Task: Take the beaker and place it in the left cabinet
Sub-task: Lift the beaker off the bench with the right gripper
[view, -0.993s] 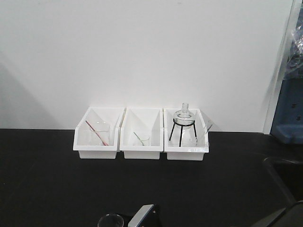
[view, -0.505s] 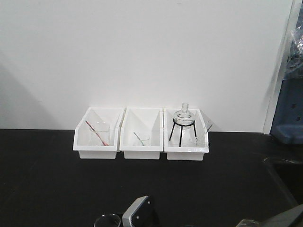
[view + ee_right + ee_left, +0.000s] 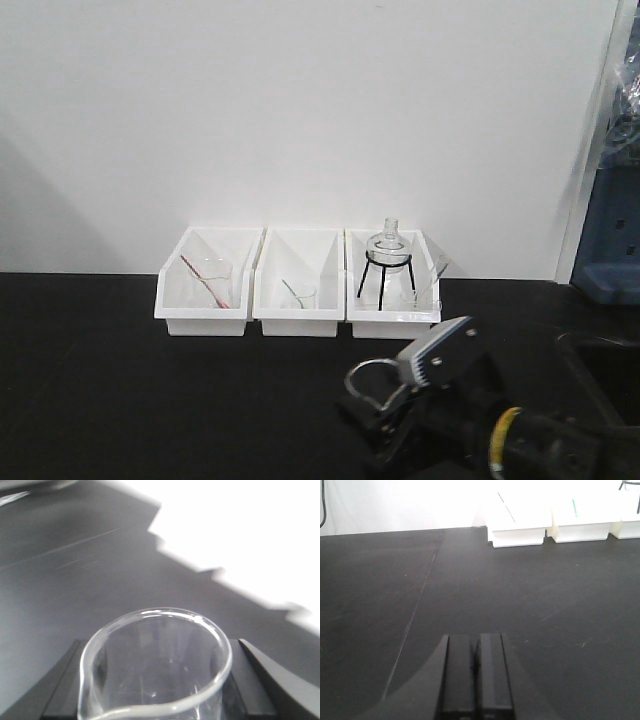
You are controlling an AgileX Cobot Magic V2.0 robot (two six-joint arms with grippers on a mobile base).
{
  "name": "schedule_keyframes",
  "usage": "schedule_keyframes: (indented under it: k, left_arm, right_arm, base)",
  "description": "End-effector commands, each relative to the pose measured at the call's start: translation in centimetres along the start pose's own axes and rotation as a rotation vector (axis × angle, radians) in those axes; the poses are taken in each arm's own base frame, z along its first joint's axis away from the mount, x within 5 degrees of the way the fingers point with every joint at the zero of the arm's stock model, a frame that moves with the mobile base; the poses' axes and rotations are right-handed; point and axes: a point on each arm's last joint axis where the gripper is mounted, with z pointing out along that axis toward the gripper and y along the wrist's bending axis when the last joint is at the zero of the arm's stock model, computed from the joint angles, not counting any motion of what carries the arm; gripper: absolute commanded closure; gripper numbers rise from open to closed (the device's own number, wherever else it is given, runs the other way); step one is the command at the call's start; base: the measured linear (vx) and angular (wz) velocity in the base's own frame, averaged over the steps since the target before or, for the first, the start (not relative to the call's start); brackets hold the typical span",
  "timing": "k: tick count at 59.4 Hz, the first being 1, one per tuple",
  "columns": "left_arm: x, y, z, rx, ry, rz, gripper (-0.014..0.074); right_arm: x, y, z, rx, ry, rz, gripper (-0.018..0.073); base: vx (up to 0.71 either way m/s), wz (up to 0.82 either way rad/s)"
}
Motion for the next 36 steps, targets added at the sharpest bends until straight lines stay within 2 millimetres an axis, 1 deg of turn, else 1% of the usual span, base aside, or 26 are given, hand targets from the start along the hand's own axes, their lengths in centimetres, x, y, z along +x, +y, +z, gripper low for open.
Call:
schedule_keyframes:
  k: [1,4,8,14,19,29,36]
  left_arm:
    - [-1.2,-0.1,-0.2,0.015,-0.103,-0.004,0.0593]
    - [-1.2,-0.1,-0.2,0.015,-0.103,-0.004,0.0593]
    - [-1.2,-0.1,-0.2,0.015,-0.103,-0.004,0.0593]
    - [-1.2,-0.1,-0.2,0.015,-0.103,-0.004,0.0593]
    - [-1.2,-0.1,-0.2,0.015,-0.103,-0.004,0.0593]
    - [-1.2,-0.1,-0.2,0.015,-0.103,-0.004,0.0593]
    - [-1.2,-0.1,-0.2,0.015,-0.103,-0.004,0.0593]
  right_arm:
    - [-3.1,-1.1,-4.3,0.096,-0.125,0.005,0.0564]
    - [-3.7,-1.4,-6.6,0.156,-0.148,-0.004,0.0564]
    - [-4.0,-1.5,-9.2,0.224,-0.165,-0.006,0.0564]
    - [-3.6,-1.3,-12.7,0.315,-0.173,-0.011,0.0564]
    - [-3.1,-0.5,-15.7,0.385,-0.196,-0.016,0.0564]
    - [-1.2,0.9,-20.0,0.489,-0.208,-0.015,0.0564]
    - [-0.3,1.3,-21.7,0.550,-0.205,-0.008,0.0564]
  base:
    - [0.00,0.00]
    - [0.00,0.00]
    - [0.00,0.00]
    - [0.00,0.00]
    - [0.00,0.00]
    - [0.00,0.00]
    - [0.00,0.00]
